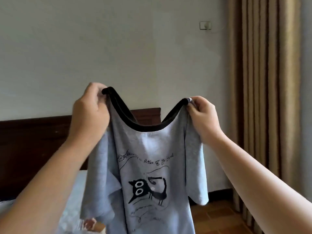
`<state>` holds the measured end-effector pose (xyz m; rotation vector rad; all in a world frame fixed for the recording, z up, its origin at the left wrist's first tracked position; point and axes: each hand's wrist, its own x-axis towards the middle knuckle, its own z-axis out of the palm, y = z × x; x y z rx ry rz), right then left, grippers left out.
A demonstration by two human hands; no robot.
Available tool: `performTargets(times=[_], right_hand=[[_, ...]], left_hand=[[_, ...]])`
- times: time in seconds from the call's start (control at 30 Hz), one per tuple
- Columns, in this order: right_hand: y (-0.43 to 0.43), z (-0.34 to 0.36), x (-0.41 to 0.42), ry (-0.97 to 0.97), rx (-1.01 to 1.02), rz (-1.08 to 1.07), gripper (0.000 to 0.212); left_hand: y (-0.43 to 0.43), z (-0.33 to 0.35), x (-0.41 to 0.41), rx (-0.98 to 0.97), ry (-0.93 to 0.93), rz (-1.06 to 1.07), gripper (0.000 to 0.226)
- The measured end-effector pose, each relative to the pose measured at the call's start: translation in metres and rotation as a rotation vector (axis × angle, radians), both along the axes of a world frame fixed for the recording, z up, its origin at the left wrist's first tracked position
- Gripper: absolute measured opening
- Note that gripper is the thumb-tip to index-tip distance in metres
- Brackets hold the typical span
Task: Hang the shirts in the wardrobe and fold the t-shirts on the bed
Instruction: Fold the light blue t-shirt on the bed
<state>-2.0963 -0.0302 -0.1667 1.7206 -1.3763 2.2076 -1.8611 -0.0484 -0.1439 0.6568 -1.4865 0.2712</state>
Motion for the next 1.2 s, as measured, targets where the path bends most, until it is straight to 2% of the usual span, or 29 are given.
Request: performTargets(times=[0.07, 0.13, 0.2, 0.3, 0.37, 0.47, 0.57, 0.67, 0.77, 0.9, 1.0, 1.1, 1.2], right_hand=[[0.005, 0.002, 0.028, -0.015, -0.002, 0.138, 0.021], [0.007, 0.003, 0.053, -0.057, 0.011, 0.267, 0.019], [0.004, -0.001, 0.073, -0.098, 0.084, 0.392, 0.02], [-0.021, -0.032, 0.1, -0.044, 0.292, 0.485, 0.019], [-0.047, -0.075, 0.117, 0.06, 0.452, 0.451, 0.019], [-0.084, -0.158, 0.139, 0.247, 0.682, 0.386, 0.015], [-0.111, -0.244, 0.157, 0.435, 0.901, 0.33, 0.026], [-0.129, -0.315, 0.167, 0.437, 1.059, 0.28, 0.014], [-0.145, -0.37, 0.171, 0.399, 1.159, 0.218, 0.02], [-0.167, -0.42, 0.166, 0.353, 1.246, 0.134, 0.02], [-0.183, -0.451, 0.164, 0.325, 1.397, 0.146, 0.023], [-0.189, -0.488, 0.165, 0.452, 1.6, 0.26, 0.021], [-0.193, -0.518, 0.159, 0.52, 1.648, 0.246, 0.026]], left_hand=[[0.011, 0.006, 0.039, 0.02, -0.002, -0.009, 0.025], [0.016, 0.007, 0.082, 0.12, 0.059, -0.012, 0.025], [0.012, 0.001, 0.12, 0.265, 0.106, 0.004, 0.02], [-0.012, -0.036, 0.155, 0.597, 0.068, -0.04, 0.033], [-0.035, -0.083, 0.166, 0.849, -0.009, -0.073, 0.029], [-0.082, -0.182, 0.183, 1.236, -0.245, 0.046, 0.016], [-0.111, -0.28, 0.192, 1.471, -0.399, 0.113, 0.014], [-0.132, -0.358, 0.198, 1.587, -0.384, 0.136, 0.018], [-0.157, -0.418, 0.207, 1.633, -0.3, 0.184, 0.017], [-0.186, -0.466, 0.214, 1.665, -0.335, 0.339, 0.02], [-0.208, -0.498, 0.219, 1.693, -0.339, 0.368, 0.022], [-0.224, -0.53, 0.223, 1.743, -0.347, 0.359, 0.027], [-0.232, -0.554, 0.224, 1.72, -0.345, 0.349, 0.02]])
